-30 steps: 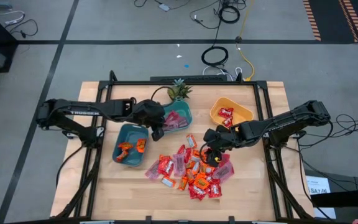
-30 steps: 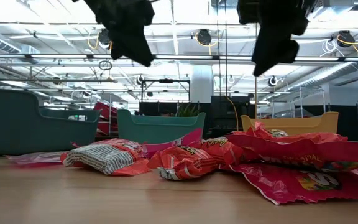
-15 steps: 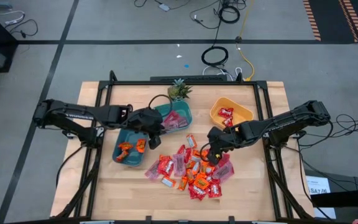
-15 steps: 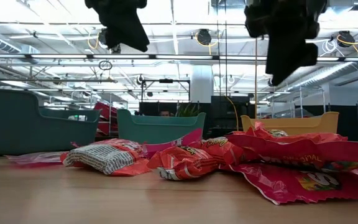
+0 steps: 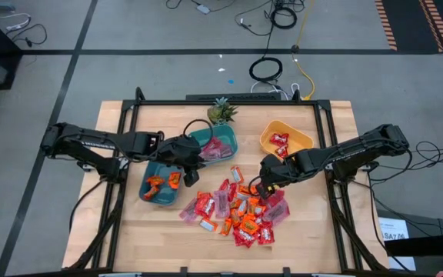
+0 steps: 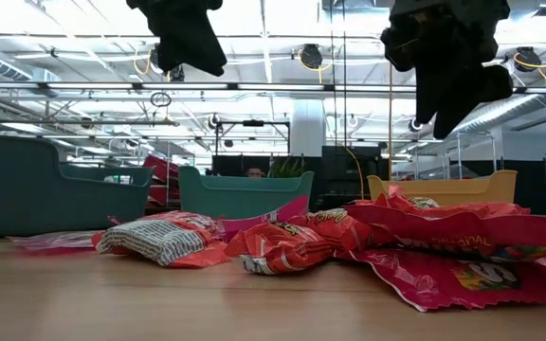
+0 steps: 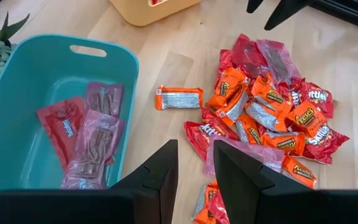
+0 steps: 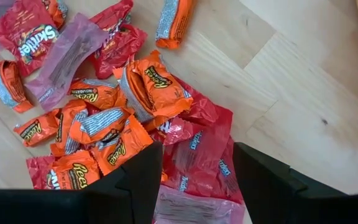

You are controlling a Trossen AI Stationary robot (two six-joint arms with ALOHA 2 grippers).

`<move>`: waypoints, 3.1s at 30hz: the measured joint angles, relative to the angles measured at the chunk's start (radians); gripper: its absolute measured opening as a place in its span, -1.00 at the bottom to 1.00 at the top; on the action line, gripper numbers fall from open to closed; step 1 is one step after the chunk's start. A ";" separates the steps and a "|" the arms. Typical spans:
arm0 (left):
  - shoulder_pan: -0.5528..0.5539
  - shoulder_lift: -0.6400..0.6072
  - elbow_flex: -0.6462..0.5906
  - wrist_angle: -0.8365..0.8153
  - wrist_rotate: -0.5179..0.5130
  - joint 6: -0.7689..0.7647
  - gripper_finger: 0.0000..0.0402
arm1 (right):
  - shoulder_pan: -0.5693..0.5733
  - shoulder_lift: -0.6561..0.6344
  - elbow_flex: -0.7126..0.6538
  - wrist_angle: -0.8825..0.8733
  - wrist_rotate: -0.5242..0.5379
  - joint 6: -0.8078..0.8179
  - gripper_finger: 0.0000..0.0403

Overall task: Sort candy
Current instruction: Put the red candy into the yellow bin

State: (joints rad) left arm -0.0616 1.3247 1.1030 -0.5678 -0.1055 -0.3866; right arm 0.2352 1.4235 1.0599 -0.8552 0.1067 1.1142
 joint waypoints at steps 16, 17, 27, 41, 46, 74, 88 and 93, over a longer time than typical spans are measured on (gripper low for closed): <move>0.000 0.000 0.000 -0.003 0.000 0.000 -0.44 | 0.000 0.000 0.000 0.016 0.055 0.030 -0.07; 0.000 0.000 0.000 -0.003 0.000 0.000 -0.44 | 0.000 0.000 0.000 0.016 0.055 0.030 -0.07; 0.000 0.000 0.000 -0.003 0.000 0.001 -0.44 | 0.005 0.000 0.000 0.016 0.054 0.032 -0.07; 0.000 0.000 0.000 -0.014 0.000 0.001 -0.44 | 0.150 0.001 0.000 0.013 0.082 0.310 -0.07; 0.000 0.000 0.000 -0.044 0.013 0.001 -0.44 | 0.248 0.021 0.000 0.014 0.133 0.486 -0.07; 0.000 0.001 -0.001 -0.161 0.024 0.000 -0.44 | 0.387 0.403 0.002 0.331 0.059 0.570 -0.43; 0.000 0.001 -0.001 -0.161 0.050 0.000 -0.44 | 0.389 0.285 0.001 0.275 0.070 0.549 -0.98; 0.000 0.001 -0.001 -0.160 0.050 0.000 -0.44 | 0.389 0.198 0.000 0.226 0.120 0.549 -0.99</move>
State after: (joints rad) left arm -0.0612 1.3254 1.1023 -0.7281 -0.0559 -0.3866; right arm 0.6239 1.6218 1.0603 -0.6292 0.2271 1.6631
